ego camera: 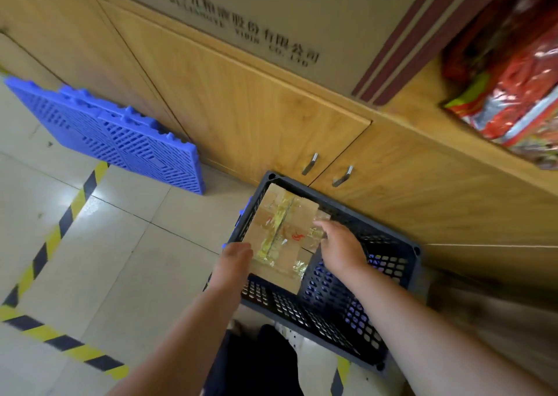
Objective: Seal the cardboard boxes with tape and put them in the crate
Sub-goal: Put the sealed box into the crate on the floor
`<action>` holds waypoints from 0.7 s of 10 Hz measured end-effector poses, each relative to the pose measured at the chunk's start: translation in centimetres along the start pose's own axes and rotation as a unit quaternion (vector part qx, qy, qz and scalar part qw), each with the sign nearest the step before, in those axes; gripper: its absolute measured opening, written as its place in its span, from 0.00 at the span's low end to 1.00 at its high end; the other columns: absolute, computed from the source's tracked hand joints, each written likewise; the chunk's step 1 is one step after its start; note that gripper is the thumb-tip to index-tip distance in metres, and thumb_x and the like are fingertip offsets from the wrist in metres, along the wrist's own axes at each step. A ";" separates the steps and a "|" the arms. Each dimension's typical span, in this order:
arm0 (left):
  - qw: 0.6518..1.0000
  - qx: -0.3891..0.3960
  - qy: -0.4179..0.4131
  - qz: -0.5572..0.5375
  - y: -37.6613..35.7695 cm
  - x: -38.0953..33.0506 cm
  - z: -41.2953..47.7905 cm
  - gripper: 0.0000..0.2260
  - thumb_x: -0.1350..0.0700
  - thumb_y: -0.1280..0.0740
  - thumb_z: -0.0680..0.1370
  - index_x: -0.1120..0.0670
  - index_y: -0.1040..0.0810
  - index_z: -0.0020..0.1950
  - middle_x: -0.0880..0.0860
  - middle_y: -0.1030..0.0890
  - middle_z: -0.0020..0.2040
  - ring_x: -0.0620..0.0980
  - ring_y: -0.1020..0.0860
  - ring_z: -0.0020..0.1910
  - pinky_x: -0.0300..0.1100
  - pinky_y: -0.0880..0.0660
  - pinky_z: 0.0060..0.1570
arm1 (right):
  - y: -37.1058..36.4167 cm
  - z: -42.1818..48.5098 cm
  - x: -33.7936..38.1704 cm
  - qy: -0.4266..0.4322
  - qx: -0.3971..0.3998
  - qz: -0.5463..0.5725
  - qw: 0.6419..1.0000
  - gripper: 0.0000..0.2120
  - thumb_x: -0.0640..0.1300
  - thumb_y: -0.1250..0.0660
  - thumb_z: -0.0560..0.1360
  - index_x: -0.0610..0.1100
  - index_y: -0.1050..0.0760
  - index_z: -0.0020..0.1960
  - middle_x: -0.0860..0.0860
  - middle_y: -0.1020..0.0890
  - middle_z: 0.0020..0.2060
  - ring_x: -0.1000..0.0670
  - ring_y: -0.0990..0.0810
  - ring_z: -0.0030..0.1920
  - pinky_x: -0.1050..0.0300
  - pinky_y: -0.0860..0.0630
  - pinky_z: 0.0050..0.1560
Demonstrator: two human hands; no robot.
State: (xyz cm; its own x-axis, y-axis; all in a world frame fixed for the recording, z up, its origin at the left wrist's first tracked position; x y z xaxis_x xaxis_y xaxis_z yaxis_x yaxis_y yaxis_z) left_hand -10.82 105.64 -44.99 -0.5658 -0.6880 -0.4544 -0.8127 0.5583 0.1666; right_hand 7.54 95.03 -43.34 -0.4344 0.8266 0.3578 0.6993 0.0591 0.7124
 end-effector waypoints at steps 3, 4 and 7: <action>0.996 0.069 -0.055 0.012 0.6 -7.2 -13.1 0.07 0.64 0.41 0.81 0.60 0.26 0.56 0.52 0.23 0.42 0.47 0.25 0.39 0.39 0.29 0.41 | 10.3 -11.2 3.1 0.033 0.067 0.015 0.997 0.15 0.44 0.42 0.81 0.52 0.28 0.66 0.51 0.22 0.60 0.55 0.21 0.43 0.63 0.27 0.36; 0.994 0.072 -0.082 0.031 1.1 -9.2 -17.4 0.11 0.61 0.39 0.80 0.62 0.26 0.61 0.51 0.23 0.44 0.47 0.25 0.40 0.44 0.27 0.46 | 13.0 -14.5 4.4 0.042 0.087 -0.003 0.995 0.15 0.45 0.43 0.81 0.52 0.28 0.67 0.53 0.22 0.57 0.56 0.22 0.37 0.64 0.27 0.32; 0.985 0.096 -0.142 -0.006 2.9 -13.0 -28.6 0.12 0.65 0.39 0.79 0.65 0.28 0.63 0.54 0.23 0.45 0.50 0.24 0.43 0.42 0.27 0.47 | 18.8 -23.9 6.7 0.069 0.086 0.008 0.994 0.15 0.49 0.39 0.80 0.51 0.28 0.66 0.52 0.24 0.61 0.51 0.24 0.57 0.57 0.27 0.52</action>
State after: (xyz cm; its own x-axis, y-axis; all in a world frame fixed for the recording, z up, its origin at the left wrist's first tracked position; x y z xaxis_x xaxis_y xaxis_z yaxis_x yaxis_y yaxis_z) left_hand -9.83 102.93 -13.55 -0.4717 -0.5530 -0.6868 -0.7628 0.6466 0.0033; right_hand 4.26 88.29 -13.12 -0.4890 0.7435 0.4561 0.7875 0.1514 0.5975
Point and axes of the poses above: each hand's wrist, its own z-axis towards the middle knuckle, its own y-axis out of the back of the hand, x = y × z, the point moved 4 cm from there along z, towards the middle knuckle
